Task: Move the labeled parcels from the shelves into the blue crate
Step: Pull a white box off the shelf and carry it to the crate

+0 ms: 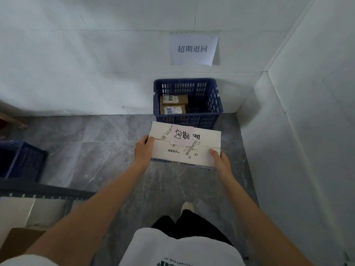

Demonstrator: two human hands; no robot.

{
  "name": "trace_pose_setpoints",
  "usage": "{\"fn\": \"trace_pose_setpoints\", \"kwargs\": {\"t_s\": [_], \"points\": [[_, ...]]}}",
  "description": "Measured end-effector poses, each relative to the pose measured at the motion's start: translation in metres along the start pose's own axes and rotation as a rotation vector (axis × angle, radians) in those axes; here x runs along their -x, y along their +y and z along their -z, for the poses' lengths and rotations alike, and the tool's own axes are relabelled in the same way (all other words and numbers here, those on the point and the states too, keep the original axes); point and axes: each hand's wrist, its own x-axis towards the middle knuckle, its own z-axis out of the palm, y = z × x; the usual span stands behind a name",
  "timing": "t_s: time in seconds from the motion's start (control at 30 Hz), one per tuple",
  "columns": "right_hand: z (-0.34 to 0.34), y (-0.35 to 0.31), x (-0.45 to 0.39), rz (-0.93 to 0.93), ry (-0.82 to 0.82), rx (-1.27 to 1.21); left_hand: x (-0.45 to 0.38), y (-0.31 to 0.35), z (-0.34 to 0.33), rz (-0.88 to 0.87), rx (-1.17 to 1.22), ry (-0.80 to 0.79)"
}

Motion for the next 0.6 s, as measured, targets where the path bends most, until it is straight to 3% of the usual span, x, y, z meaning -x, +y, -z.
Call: {"fn": "trace_pose_setpoints", "kwargs": {"t_s": [0.4, 0.6], "points": [[-0.043, -0.071, -0.162, -0.094, -0.062, 0.034, -0.152, 0.057, -0.045, 0.126, 0.002, 0.015], [-0.068, -0.102, -0.23, -0.202, 0.011, -0.077, -0.239, 0.098, -0.069, 0.19, -0.08, -0.018]]}}
